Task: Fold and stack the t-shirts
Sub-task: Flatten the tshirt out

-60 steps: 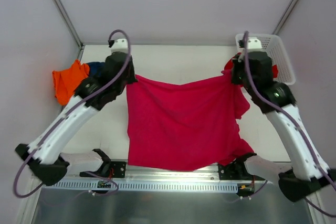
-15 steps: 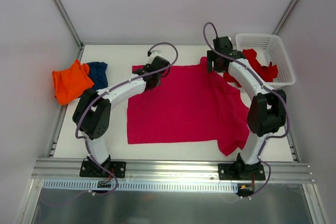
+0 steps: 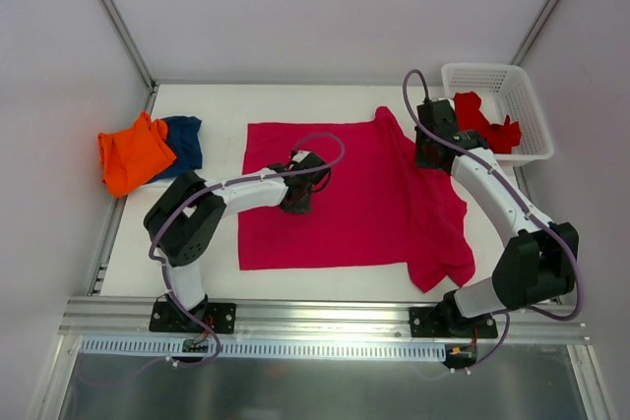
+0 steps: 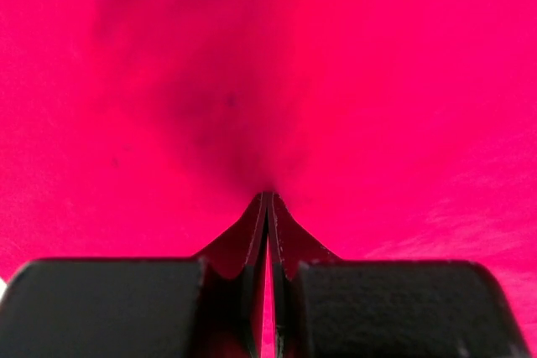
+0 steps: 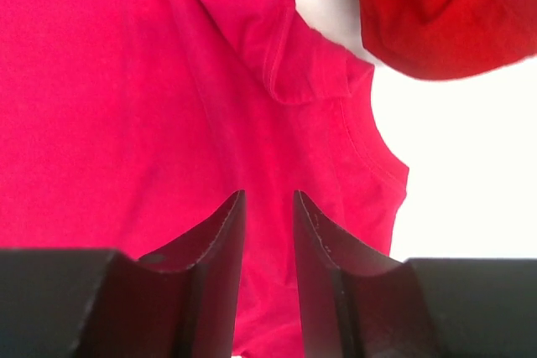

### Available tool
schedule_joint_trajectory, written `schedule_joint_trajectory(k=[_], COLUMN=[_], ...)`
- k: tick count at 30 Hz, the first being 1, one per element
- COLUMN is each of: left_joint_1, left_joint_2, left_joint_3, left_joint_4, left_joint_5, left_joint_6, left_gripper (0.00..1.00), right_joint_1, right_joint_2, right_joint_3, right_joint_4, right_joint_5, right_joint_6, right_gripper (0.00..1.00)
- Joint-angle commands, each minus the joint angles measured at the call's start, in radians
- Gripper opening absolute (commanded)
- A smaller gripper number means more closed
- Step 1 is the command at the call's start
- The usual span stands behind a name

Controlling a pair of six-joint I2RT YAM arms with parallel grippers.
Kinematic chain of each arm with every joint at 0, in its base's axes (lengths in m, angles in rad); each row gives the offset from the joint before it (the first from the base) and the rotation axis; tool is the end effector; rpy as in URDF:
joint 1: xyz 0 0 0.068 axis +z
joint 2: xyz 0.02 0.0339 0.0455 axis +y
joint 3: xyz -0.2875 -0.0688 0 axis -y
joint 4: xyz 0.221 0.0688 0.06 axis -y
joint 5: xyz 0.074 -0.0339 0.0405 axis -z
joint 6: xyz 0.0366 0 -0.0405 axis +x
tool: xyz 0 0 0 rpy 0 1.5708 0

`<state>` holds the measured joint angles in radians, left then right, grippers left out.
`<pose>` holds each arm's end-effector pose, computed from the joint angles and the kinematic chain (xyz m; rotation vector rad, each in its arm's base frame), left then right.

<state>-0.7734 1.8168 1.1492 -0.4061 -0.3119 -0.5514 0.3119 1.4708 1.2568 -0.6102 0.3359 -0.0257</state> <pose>0.2602 -0.2383 0.2070 0.1822 2.5574 -0.0823 0.2833 0.0787 0.3316 -0.2406 2.3392 -0.2627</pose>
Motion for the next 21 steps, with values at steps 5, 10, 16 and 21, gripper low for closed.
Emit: schedule_joint_trajectory(k=[5,10,16,21], left_joint_1=[-0.018,-0.017,-0.015,0.017], left_joint_2=[0.006,-0.043,-0.119,-0.221], left_joint_3=[-0.130,-0.241,-0.325,-0.401], left_joint_4=[-0.040,-0.043,-0.072,-0.131], left_joint_5=[-0.006,-0.013,-0.045,-0.114], left_joint_6=[-0.111,-0.160,-0.200,-0.228], left_gripper=[0.00,0.00,0.00,0.00], right_joint_1=[0.006,0.006,0.006,0.004], right_joint_2=[-0.092,-0.130,-0.142,-0.136], right_joint_3=[-0.054,-0.068,-0.077,-0.079], right_joint_4=[-0.008,-0.007,-0.013,-0.011], right_joint_5=[0.006,0.014,0.017,0.003], right_joint_6=[0.023,0.024,0.047,0.055], right_gripper=[0.33,0.35,0.36,0.38])
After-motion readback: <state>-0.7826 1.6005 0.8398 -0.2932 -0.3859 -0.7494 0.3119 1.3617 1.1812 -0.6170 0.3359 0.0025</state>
